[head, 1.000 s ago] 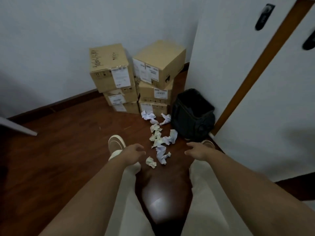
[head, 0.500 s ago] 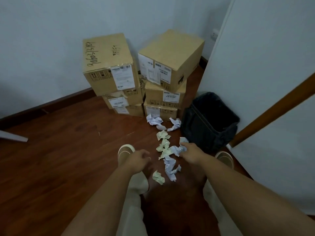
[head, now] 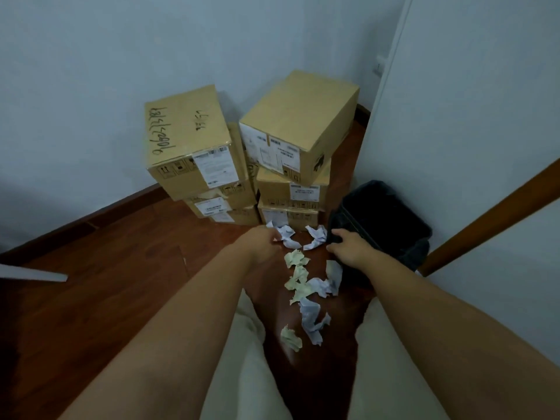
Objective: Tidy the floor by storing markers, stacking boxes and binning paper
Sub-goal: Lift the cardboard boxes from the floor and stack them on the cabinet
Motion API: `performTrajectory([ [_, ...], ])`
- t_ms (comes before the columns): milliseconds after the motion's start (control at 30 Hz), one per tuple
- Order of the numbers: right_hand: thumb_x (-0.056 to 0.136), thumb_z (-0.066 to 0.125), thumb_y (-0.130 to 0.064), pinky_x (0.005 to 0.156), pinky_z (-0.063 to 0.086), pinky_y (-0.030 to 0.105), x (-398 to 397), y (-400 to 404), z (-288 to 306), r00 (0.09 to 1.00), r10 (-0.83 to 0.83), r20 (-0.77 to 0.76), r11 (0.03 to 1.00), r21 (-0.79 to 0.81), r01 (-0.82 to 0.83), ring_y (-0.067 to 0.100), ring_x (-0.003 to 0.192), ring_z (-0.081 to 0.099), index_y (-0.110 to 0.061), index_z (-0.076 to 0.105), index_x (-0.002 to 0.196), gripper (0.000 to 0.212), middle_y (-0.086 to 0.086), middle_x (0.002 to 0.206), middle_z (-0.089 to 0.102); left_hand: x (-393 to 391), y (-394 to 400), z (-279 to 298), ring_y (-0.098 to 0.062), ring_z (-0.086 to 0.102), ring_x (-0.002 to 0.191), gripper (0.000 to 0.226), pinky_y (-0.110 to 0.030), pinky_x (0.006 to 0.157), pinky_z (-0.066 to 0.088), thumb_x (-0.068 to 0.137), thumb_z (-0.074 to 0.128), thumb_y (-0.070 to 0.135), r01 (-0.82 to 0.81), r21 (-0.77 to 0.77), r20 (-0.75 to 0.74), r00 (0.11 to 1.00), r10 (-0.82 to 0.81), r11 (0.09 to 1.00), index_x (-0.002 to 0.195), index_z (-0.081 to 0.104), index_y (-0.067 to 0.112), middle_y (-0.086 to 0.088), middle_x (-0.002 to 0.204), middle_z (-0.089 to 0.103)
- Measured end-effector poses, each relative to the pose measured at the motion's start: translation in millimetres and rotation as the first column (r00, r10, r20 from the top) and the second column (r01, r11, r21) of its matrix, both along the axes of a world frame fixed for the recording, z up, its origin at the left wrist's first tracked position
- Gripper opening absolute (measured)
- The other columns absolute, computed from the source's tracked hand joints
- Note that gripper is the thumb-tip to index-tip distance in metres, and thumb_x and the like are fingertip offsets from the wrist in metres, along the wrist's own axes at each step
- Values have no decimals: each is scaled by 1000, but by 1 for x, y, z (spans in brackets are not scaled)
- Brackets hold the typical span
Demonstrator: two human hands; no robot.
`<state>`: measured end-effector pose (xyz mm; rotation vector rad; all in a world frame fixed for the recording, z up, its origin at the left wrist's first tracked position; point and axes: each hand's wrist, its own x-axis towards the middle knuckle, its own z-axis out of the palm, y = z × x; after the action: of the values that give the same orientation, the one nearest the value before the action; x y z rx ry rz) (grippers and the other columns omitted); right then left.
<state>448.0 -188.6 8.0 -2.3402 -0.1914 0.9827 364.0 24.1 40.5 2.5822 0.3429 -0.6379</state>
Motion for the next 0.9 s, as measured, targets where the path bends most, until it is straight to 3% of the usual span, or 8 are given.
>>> performTrajectory([
  [133, 94, 55, -31, 97, 39, 28, 37, 26, 9, 999, -48, -19, 998, 37, 49, 31, 130, 45, -12, 31, 148, 62, 15, 150, 38, 35, 14, -4, -28, 50, 123, 41, -35, 100, 42, 94, 55, 33, -14, -82, 56, 998, 18, 997, 134, 55, 19, -12, 136, 50],
  [200, 93, 54, -28, 91, 44, 29, 58, 49, 11, 996, -92, -5, 992, 83, 92, 31, 119, 53, -14, 37, 145, 56, 15, 141, 47, 53, 27, -10, -29, 54, 117, 42, -35, 93, 44, 94, 55, 31, -127, -217, 94, 984, 150, 968, 134, 54, 19, -13, 133, 53],
  [300, 93, 52, -30, 94, 50, 40, 79, 80, 13, 981, -191, -12, 961, 201, 190, 29, 110, 57, -20, 40, 144, 53, 10, 140, 49, 74, 48, -6, -25, 55, 117, 43, -34, 92, 47, 96, 55, 26, -335, -431, 104, 904, 416, 838, 138, 50, 16, -10, 137, 52],
  [433, 97, 47, -35, 108, 37, 40, 102, 114, 19, 932, -363, -18, 895, 270, 354, 32, 134, 39, -18, 24, 151, 61, 9, 155, 30, 107, 82, 7, -24, 48, 130, 46, -38, 105, 42, 98, 54, 31, -444, -527, 132, 800, 586, 725, 141, 46, 19, -3, 145, 47],
  [533, 98, 41, -41, 112, 31, 43, 119, 125, 22, 878, -477, -35, 822, 336, 460, 31, 139, 35, -18, 24, 151, 60, 9, 155, 32, 137, 98, 20, -23, 36, 140, 49, -31, 107, 35, 100, 51, 26, -421, -575, 173, 775, 608, 701, 146, 41, 13, -4, 152, 39],
  [667, 93, 36, -56, 108, 37, 46, 144, 132, 22, 835, -542, -93, 738, 422, 527, 29, 129, 47, -22, 36, 146, 63, 8, 146, 47, 177, 118, 28, -27, 22, 147, 65, -45, 118, 26, 95, 58, 38, -402, -514, 254, 773, 582, 758, 151, 30, 18, -6, 161, 20],
  [800, 92, 38, -61, 113, 30, 44, 160, 135, 22, 798, -586, -142, 695, 420, 584, 28, 139, 35, -20, 28, 150, 73, 6, 155, 34, 216, 130, 34, -30, -2, 150, 75, -48, 118, 13, 93, 58, 46, -424, -323, 293, 805, 515, 846, 154, 22, 24, -5, 164, -9],
  [900, 92, 44, -59, 109, 30, 41, 166, 135, 16, 785, -595, -175, 678, 415, 607, 27, 138, 36, -20, 25, 151, 74, 5, 154, 34, 239, 140, 27, -34, -8, 150, 87, -48, 119, 4, 90, 54, 58, -402, -194, 244, 864, 441, 895, 156, 9, 24, -13, 163, -10],
])
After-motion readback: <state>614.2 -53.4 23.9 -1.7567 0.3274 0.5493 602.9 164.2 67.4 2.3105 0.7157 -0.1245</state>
